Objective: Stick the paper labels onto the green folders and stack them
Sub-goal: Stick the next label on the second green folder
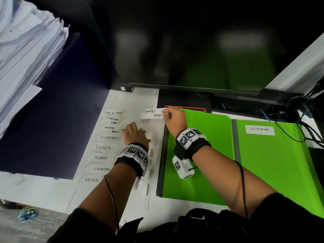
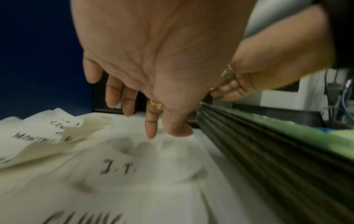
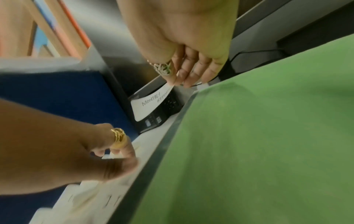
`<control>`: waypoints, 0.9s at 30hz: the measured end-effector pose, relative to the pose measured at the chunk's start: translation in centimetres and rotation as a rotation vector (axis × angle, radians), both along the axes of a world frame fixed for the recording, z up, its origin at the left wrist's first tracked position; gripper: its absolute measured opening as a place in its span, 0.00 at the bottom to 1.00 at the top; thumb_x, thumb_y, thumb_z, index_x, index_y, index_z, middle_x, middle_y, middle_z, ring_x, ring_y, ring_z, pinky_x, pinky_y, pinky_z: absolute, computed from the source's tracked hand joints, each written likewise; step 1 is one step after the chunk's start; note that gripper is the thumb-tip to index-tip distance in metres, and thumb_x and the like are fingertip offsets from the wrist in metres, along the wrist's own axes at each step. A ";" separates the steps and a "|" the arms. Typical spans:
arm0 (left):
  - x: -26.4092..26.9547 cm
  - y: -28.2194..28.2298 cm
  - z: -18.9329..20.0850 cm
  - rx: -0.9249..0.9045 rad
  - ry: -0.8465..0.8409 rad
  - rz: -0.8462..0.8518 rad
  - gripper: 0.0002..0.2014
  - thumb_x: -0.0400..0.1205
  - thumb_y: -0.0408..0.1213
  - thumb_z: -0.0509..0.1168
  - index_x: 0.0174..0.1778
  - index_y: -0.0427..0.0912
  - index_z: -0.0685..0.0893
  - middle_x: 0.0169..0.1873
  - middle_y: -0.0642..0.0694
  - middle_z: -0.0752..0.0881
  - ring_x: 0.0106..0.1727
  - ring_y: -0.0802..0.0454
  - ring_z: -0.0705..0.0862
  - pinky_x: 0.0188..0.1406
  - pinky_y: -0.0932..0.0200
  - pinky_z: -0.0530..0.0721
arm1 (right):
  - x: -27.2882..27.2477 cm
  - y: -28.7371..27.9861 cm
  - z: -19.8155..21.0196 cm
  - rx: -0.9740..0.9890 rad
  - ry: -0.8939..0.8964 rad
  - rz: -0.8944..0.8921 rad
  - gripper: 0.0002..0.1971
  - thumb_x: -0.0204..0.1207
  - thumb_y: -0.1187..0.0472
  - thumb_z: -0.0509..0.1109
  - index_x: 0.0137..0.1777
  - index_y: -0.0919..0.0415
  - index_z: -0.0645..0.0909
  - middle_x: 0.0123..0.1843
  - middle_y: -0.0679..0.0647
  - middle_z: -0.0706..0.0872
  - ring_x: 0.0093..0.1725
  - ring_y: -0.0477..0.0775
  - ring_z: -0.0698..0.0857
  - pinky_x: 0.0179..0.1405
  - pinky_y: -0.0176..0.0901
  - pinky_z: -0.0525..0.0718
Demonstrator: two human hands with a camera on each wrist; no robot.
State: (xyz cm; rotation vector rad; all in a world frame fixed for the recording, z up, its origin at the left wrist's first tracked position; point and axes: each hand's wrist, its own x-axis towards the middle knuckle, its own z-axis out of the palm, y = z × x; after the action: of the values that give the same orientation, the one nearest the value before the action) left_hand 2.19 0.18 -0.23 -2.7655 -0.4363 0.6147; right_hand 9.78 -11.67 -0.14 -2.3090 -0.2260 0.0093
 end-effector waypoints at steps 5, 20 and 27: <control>3.3 -1.4 2.8 -0.400 -0.248 -0.033 0.42 0.67 0.68 0.68 0.70 0.44 0.72 0.64 0.43 0.72 0.67 0.42 0.72 0.62 0.46 0.74 | 0.7 -5.1 0.7 0.146 0.013 -0.210 0.09 0.74 0.73 0.68 0.54 0.67 0.80 0.35 0.47 0.78 0.34 0.47 0.77 0.36 0.34 0.72; 7.3 -10.1 1.8 -0.926 -0.429 0.045 0.19 0.76 0.52 0.70 0.51 0.40 0.79 0.48 0.48 0.83 0.50 0.52 0.80 0.47 0.62 0.74 | 0.5 -12.8 -1.4 0.242 0.338 -0.420 0.18 0.75 0.71 0.70 0.64 0.63 0.74 0.37 0.54 0.78 0.43 0.54 0.82 0.45 0.41 0.79; 7.8 -10.7 1.3 -0.976 -0.376 0.121 0.16 0.78 0.38 0.71 0.61 0.39 0.79 0.37 0.45 0.83 0.41 0.48 0.82 0.48 0.58 0.80 | 0.5 -12.9 -2.0 0.200 0.361 -0.464 0.09 0.76 0.58 0.72 0.50 0.63 0.81 0.40 0.59 0.85 0.42 0.57 0.85 0.47 0.43 0.83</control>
State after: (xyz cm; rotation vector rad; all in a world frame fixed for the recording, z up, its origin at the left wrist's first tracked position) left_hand 9.97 -10.54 1.09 -3.8443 -0.4642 0.3774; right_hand 10.23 -24.60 -2.17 -2.0660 0.4716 0.1596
